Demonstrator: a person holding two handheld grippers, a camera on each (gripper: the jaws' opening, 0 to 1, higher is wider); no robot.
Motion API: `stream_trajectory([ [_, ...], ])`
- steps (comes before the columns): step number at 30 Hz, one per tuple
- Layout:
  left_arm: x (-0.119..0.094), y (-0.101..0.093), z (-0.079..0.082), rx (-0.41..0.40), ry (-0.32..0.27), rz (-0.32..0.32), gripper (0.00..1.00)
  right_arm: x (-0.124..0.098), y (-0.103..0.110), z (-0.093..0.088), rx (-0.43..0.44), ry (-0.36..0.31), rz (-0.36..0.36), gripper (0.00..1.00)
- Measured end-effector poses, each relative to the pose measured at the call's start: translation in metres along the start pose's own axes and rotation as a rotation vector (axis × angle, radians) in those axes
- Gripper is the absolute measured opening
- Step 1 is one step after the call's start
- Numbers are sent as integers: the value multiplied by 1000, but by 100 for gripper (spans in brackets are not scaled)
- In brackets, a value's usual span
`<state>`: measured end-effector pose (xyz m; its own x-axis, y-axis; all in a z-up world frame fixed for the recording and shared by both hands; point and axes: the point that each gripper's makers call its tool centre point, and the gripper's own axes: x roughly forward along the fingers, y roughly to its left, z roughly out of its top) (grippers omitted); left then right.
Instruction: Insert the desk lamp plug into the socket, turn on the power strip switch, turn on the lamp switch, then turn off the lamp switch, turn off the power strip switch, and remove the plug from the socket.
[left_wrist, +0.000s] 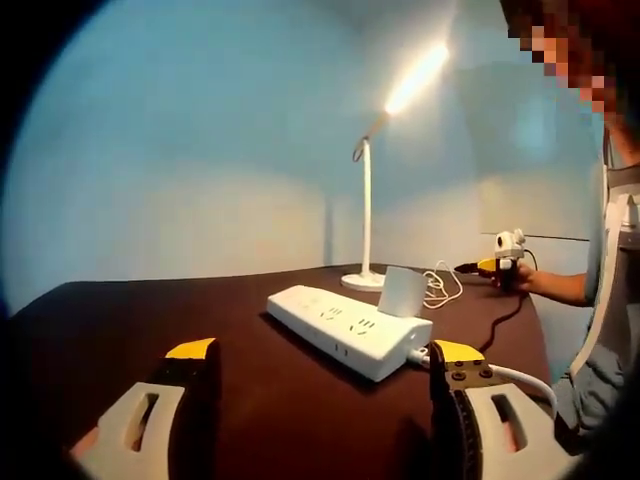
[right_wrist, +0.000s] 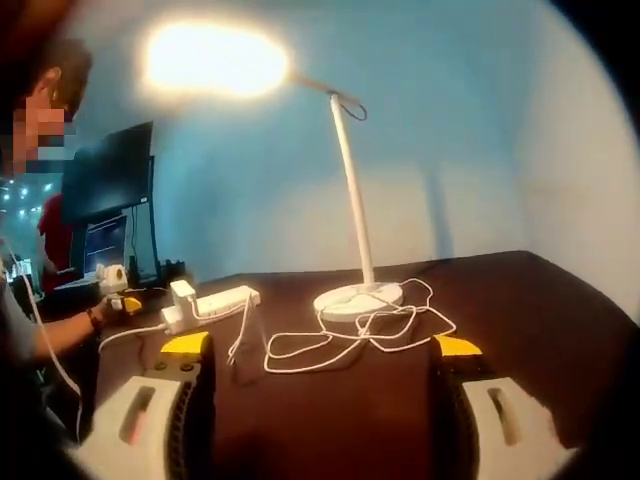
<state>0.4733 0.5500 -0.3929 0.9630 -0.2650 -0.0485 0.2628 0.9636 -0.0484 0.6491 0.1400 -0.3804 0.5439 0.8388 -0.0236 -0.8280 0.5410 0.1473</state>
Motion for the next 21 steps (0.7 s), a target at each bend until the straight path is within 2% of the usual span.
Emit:
stream_trajectory([
  [5,1,-3,-2,4,13,-9,81,4,2,11,-8,10,10,87],
  [12,-1,-1,5,-7,-29,-2,81,8,2,38,-47,-2,17,87],
  [21,1,-5,3,0,-21,-14,81,13,3,66,-89,-19,13,86],
])
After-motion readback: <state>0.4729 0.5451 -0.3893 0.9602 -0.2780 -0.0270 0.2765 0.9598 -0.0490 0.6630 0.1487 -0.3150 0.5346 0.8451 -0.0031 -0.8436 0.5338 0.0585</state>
